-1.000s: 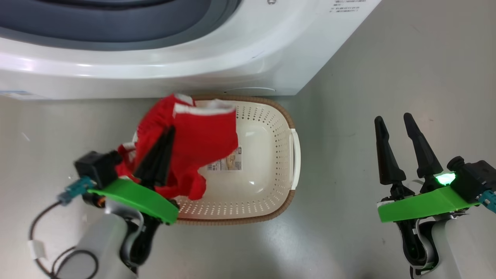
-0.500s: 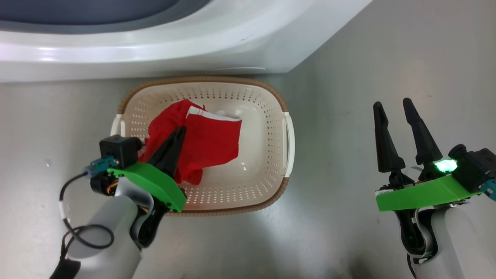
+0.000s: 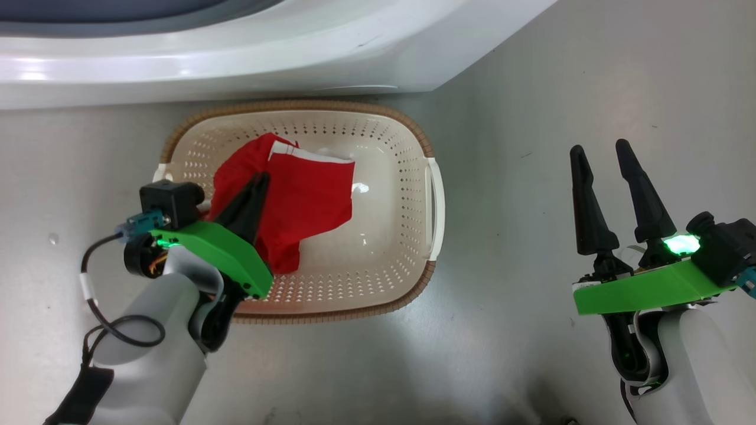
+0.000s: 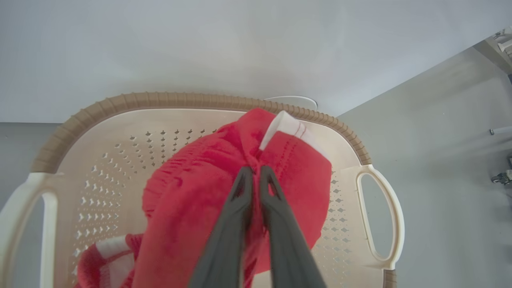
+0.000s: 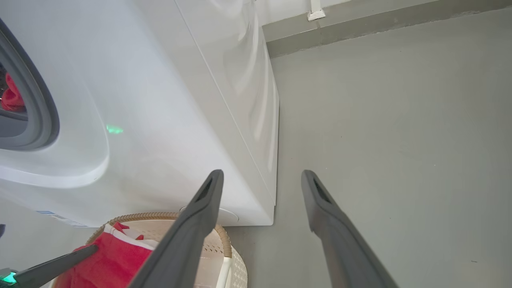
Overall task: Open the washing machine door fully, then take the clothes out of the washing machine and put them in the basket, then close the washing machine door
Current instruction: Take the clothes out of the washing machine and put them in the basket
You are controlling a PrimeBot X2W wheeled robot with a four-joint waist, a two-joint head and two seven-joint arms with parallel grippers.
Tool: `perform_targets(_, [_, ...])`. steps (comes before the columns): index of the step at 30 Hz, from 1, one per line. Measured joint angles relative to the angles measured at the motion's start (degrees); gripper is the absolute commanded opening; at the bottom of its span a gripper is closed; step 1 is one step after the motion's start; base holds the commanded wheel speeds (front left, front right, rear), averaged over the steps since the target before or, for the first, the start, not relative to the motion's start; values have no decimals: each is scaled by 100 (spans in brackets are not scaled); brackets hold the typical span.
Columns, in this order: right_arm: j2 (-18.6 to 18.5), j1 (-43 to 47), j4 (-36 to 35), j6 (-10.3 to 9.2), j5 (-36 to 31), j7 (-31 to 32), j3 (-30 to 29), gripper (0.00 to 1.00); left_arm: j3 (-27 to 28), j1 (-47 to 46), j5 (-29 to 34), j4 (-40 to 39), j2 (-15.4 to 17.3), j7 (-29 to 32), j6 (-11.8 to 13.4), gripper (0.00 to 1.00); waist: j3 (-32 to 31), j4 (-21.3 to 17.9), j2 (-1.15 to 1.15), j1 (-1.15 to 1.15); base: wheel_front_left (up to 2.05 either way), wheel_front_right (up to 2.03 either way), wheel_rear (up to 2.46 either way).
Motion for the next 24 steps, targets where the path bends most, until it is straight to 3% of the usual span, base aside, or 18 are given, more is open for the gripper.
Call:
perform_targets(12, [0, -3, 58, 0, -9, 0, -36, 100, 93, 13, -35, 9, 1, 0, 0, 100, -246, 70, 0, 0, 0, 0, 0])
perform_targets(24, [0, 69, 169, 0, -103, 0, -87, 100, 891, 426, 460, -457, 21, 0, 0, 100, -743, 135, 0, 0, 0, 0, 0])
